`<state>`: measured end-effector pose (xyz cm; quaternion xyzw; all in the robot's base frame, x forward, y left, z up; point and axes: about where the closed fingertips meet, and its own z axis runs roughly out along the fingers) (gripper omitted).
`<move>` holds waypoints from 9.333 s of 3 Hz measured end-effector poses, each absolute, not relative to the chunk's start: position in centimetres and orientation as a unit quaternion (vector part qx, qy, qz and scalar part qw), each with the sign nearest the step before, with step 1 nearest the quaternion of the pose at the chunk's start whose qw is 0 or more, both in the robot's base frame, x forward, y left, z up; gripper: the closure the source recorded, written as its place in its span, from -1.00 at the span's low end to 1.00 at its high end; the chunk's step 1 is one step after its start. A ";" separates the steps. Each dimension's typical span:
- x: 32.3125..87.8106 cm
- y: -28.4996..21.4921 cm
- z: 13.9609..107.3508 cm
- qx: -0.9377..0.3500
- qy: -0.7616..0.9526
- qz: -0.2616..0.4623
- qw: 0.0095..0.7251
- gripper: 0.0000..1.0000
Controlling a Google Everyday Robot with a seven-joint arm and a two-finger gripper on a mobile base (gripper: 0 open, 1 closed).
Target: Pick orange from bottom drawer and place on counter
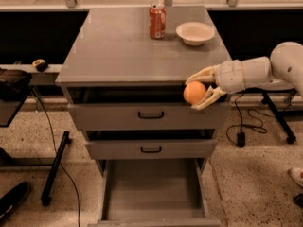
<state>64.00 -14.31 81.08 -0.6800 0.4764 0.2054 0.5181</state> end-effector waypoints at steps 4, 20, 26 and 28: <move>57.7 -13.4 79.8 -0.710 0.403 0.125 0.564 1.00; 70.0 -19.4 94.1 -0.466 0.565 0.180 0.657 1.00; 72.9 -16.7 86.2 -0.478 0.680 0.204 0.517 1.00; 74.0 -17.2 84.6 -0.462 0.694 0.185 0.520 0.68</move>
Offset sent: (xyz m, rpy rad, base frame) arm -0.1098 0.0267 -0.0871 -0.0316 -0.2488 0.0789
